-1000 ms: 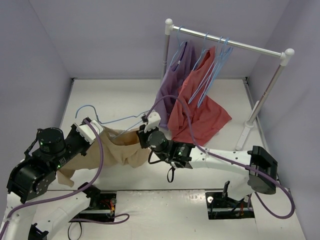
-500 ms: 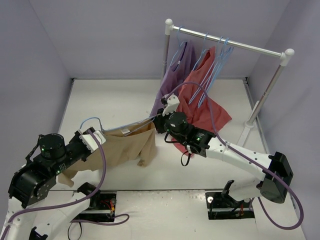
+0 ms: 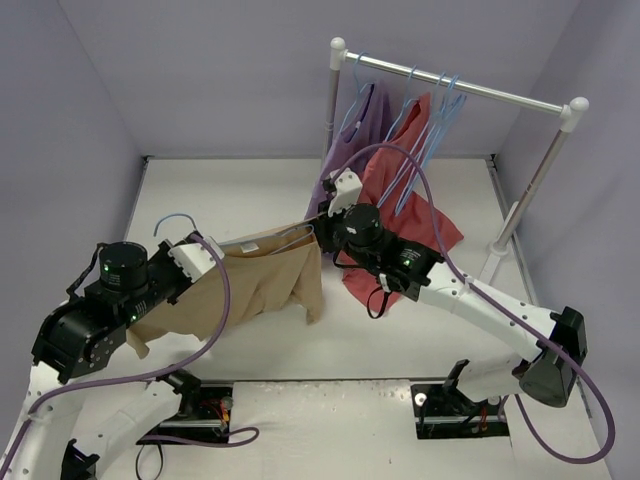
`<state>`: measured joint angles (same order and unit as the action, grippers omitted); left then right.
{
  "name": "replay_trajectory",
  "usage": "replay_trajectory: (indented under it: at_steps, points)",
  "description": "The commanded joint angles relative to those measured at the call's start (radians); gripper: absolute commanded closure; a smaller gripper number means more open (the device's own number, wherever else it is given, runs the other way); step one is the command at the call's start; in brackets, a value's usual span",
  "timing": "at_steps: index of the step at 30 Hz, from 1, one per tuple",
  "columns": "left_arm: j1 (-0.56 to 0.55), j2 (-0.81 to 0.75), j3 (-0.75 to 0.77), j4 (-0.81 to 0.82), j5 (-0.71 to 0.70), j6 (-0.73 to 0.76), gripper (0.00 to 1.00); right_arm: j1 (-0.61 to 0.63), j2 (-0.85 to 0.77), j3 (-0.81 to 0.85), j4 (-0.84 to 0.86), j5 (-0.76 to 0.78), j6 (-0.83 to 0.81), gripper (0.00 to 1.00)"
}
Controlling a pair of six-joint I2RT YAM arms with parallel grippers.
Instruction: Place the t-shirt on the hanger
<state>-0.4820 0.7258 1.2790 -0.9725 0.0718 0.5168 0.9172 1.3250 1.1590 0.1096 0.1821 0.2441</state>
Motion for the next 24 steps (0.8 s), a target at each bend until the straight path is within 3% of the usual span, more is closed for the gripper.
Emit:
replay_trajectory:
  at_steps: [1,5,15,24]
  points:
    - [-0.001,0.054,0.083,0.052,-0.07,0.007,1.0,0.014,-0.007,0.108,0.035,0.007,-0.049,1.0]
    - [-0.001,0.053,0.109,0.052,-0.175,0.014,1.0,0.012,-0.017,0.125,-0.004,0.051,-0.089,1.0]
    - [0.0,0.031,0.082,0.023,-0.235,0.038,1.0,0.006,-0.015,0.147,-0.042,0.082,-0.137,1.0]
    - [-0.003,0.092,0.131,0.02,-0.255,-0.036,1.0,0.015,0.014,0.209,-0.059,0.023,-0.129,1.0]
